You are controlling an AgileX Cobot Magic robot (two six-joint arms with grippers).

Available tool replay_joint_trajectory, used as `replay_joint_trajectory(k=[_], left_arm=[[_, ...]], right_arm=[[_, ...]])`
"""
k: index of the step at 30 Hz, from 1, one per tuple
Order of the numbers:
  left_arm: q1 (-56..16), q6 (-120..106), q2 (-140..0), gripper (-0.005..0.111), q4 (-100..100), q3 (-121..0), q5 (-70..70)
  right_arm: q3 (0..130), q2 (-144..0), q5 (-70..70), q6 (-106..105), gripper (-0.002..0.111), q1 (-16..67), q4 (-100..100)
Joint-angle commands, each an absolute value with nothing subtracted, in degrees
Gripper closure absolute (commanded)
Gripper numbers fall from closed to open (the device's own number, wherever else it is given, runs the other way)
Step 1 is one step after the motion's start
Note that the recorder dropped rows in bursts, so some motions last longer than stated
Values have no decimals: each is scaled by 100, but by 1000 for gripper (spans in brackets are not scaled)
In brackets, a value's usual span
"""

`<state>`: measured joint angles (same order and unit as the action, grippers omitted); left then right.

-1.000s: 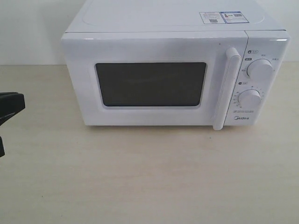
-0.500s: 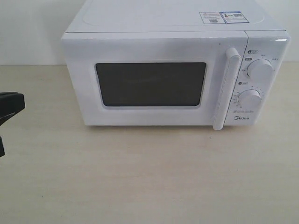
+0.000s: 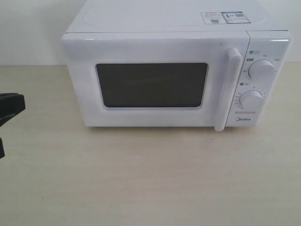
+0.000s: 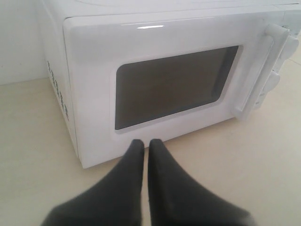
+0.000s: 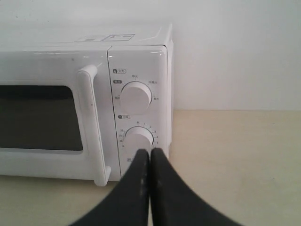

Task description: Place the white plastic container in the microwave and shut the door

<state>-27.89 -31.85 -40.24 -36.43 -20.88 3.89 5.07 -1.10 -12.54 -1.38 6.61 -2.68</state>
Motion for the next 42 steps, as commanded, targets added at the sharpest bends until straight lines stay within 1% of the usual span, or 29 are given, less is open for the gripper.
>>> replay_joint_trajectory(k=[1, 17, 42], left_arm=[[-2790, -3131, -3981, 102, -3641, -2061, 294], [-2790, -3131, -3981, 102, -3641, -2061, 281], [-2790, -3131, -3981, 102, -3641, -2061, 281]], right_arm=[[74, 0, -1155, -193, 109, 623, -215], [0, 0, -1881, -146, 109, 623, -48], [0, 0, -1928, -207, 109, 623, 0]])
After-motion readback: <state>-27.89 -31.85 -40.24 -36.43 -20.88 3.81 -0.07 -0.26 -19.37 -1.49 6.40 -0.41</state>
